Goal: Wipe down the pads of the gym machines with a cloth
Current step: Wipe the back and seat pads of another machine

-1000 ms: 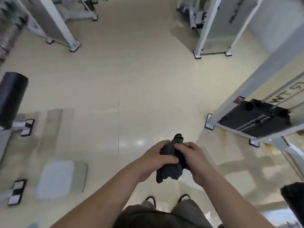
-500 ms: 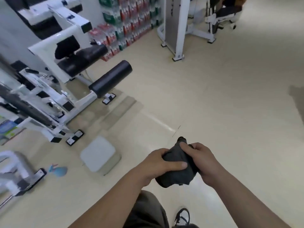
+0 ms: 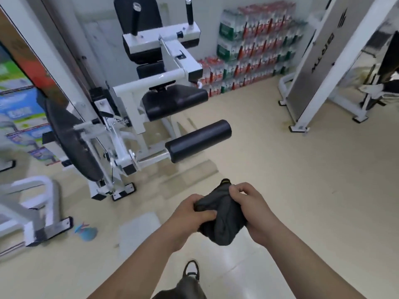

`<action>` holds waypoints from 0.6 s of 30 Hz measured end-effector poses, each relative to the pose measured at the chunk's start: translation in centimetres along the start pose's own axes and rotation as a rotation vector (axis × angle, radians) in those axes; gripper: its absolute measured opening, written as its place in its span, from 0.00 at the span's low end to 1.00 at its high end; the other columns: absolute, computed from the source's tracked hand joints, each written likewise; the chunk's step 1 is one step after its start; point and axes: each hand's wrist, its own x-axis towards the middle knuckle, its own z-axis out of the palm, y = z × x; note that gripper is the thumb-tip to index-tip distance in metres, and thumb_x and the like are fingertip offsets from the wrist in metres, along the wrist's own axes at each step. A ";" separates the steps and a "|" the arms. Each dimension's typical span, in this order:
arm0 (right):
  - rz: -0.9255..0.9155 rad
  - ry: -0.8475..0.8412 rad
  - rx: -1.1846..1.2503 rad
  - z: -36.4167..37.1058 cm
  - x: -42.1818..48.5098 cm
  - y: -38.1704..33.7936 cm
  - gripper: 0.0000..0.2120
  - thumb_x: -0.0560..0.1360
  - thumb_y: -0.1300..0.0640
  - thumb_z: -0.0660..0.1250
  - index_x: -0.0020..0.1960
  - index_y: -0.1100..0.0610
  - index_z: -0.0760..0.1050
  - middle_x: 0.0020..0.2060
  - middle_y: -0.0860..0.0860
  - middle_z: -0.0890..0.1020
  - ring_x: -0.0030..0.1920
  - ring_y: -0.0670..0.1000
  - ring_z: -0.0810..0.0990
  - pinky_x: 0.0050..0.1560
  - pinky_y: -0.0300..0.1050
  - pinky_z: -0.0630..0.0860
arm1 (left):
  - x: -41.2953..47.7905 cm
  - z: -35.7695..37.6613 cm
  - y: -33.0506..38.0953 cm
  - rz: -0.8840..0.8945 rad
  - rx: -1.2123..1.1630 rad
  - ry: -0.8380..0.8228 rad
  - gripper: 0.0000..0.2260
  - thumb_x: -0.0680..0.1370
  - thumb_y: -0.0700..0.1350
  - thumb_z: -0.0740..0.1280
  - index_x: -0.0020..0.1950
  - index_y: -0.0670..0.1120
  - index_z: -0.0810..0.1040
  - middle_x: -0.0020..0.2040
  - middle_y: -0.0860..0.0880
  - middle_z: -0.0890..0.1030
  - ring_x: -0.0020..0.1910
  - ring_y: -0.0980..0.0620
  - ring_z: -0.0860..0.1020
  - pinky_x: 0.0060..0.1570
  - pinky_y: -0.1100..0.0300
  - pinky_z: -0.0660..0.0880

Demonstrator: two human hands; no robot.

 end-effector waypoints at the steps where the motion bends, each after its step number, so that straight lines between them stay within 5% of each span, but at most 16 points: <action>1: 0.005 -0.028 -0.005 0.0 1.2 -1.4 0.11 0.82 0.51 0.67 0.49 0.59 0.75 0.45 0.56 0.84 0.44 0.54 0.81 0.45 0.49 0.75 | 1.2 0.0 1.0 -0.011 -0.036 -0.040 0.24 0.71 0.45 0.79 0.65 0.48 0.77 0.59 0.44 0.85 0.56 0.44 0.85 0.58 0.42 0.81; 4: 0.018 -0.130 -0.054 -0.9 5.6 -6.9 0.09 0.81 0.51 0.69 0.46 0.55 0.77 0.42 0.54 0.84 0.42 0.52 0.81 0.43 0.46 0.75 | 5.5 0.1 5.3 -0.023 -0.063 -0.169 0.29 0.74 0.45 0.79 0.72 0.55 0.73 0.64 0.51 0.83 0.63 0.49 0.82 0.67 0.43 0.77; 7: -0.035 -0.083 -0.152 -3.0 11.0 -11.0 0.11 0.79 0.52 0.73 0.46 0.60 0.78 0.42 0.57 0.84 0.42 0.52 0.81 0.45 0.47 0.76 | 10.5 0.7 9.6 -0.022 0.006 -0.169 0.22 0.73 0.48 0.80 0.65 0.50 0.80 0.59 0.49 0.86 0.61 0.49 0.83 0.67 0.45 0.77; 11: -0.088 0.042 -0.228 -6.2 18.9 -15.5 0.11 0.76 0.52 0.75 0.51 0.59 0.81 0.47 0.58 0.86 0.43 0.51 0.82 0.45 0.45 0.77 | 18.7 2.7 15.4 0.005 0.027 -0.022 0.19 0.70 0.49 0.82 0.59 0.50 0.83 0.53 0.50 0.88 0.54 0.50 0.86 0.55 0.50 0.83; 14: -0.127 0.089 -0.319 -9.2 24.9 -18.9 0.07 0.78 0.50 0.73 0.51 0.54 0.82 0.51 0.53 0.85 0.49 0.51 0.82 0.48 0.44 0.78 | 25.3 5.0 19.0 0.000 -0.032 0.150 0.16 0.68 0.50 0.82 0.53 0.51 0.84 0.48 0.48 0.88 0.49 0.45 0.86 0.46 0.44 0.85; 18: 0.051 -0.145 -0.265 -13.3 32.1 -24.1 0.15 0.77 0.41 0.72 0.55 0.51 0.83 0.52 0.50 0.87 0.55 0.52 0.85 0.51 0.52 0.85 | 32.9 9.0 23.9 0.037 -0.084 0.315 0.19 0.68 0.49 0.82 0.54 0.47 0.80 0.46 0.49 0.87 0.45 0.50 0.87 0.47 0.48 0.85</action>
